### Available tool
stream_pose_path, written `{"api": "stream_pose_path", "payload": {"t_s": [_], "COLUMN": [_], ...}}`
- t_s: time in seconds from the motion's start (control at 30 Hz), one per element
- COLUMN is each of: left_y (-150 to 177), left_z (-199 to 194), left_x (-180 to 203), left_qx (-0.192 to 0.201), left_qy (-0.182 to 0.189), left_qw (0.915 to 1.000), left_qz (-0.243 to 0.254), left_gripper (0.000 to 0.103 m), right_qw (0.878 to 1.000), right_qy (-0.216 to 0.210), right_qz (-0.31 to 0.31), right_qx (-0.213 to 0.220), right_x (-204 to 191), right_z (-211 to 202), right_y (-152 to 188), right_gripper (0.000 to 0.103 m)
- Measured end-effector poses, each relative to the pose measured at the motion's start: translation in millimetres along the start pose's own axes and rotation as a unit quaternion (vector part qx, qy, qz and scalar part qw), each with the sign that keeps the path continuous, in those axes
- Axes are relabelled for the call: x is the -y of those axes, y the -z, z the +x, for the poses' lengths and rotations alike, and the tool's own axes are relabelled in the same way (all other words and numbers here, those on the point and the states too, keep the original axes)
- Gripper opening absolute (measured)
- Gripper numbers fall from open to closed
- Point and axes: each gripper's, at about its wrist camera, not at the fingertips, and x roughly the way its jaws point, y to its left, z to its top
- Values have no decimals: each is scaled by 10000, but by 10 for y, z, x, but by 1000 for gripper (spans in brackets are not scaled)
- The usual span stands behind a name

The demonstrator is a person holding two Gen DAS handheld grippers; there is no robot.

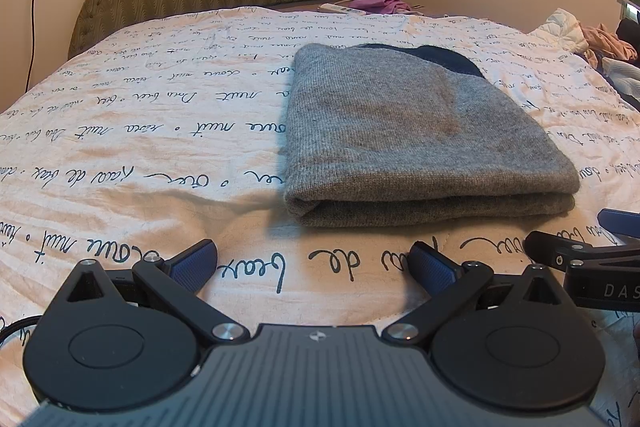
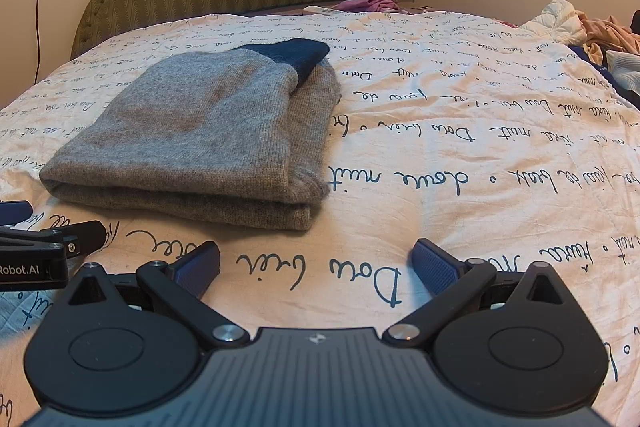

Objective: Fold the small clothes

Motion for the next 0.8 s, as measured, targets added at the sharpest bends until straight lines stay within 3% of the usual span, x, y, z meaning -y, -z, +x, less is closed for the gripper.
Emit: {"api": "stream_pose_path", "payload": {"t_s": [0.8], "left_y": [-38], "left_z": [1], "left_x": [10], "left_qx": [-123], "left_qy": [-4], "left_qw": [9999], "left_qz": [-68], "left_gripper": [103], "right_qw": [10000], "right_qy": [-1], "right_qz": [3], "right_qx": [3], "right_x": [0], "right_z": [-3], "right_y": [4], "right_gripper": [103]}}
